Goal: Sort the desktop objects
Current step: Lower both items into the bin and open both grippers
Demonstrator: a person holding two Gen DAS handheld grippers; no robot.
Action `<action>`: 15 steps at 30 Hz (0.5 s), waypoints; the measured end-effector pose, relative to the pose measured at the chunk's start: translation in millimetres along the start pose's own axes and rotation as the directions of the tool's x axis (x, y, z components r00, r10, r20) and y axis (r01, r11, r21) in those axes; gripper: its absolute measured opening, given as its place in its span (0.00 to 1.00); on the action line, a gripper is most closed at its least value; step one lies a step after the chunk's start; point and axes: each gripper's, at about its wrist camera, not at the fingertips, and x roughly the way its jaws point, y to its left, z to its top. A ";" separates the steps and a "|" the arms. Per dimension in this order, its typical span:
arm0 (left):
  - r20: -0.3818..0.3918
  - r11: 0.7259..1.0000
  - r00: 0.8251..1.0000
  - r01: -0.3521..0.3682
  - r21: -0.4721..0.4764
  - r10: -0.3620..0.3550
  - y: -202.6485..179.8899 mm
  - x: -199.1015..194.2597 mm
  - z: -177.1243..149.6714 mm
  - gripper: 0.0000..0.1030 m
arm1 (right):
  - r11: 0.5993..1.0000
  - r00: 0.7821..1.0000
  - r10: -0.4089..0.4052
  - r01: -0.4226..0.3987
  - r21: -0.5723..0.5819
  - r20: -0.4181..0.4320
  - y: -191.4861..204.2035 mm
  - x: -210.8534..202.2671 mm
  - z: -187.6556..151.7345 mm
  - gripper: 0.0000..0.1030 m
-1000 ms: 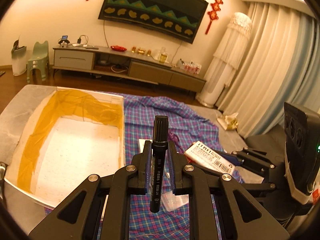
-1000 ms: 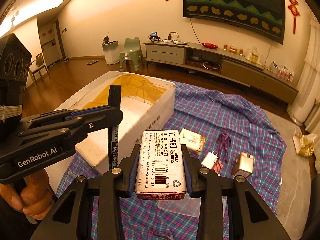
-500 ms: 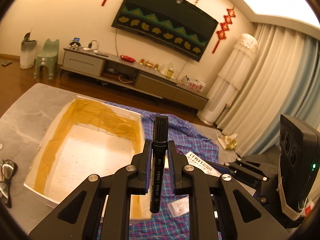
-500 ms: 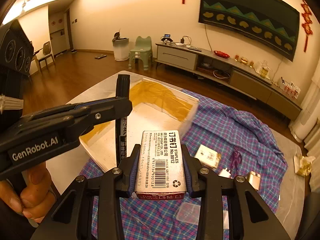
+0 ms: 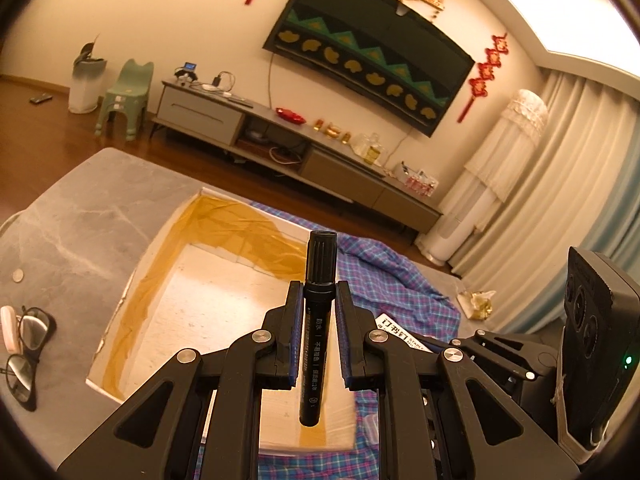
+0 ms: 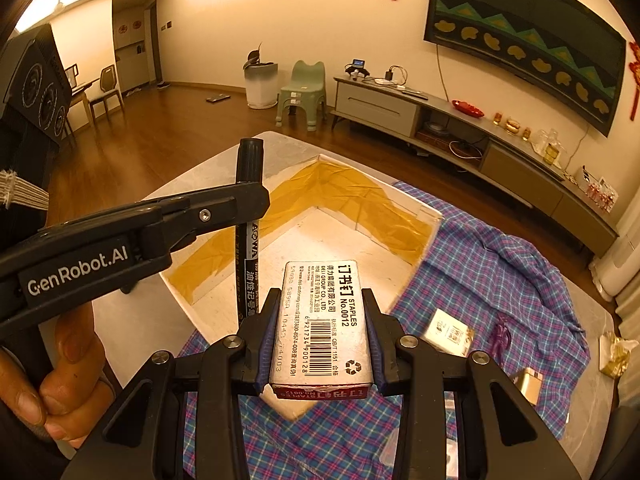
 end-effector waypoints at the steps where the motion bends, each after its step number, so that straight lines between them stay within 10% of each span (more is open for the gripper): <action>1: -0.003 1.000 1.000 -0.007 -0.002 0.007 1.8 2.7 1.2 0.15 | 1.000 1.000 -0.002 0.001 -0.007 -0.005 0.7 4.2 2.0 0.38; 15: -0.054 0.995 0.994 -0.100 -0.025 0.098 19.4 54.7 17.9 0.15 | 0.999 0.996 -0.026 0.022 -0.045 -0.088 -12.3 54.5 20.1 0.38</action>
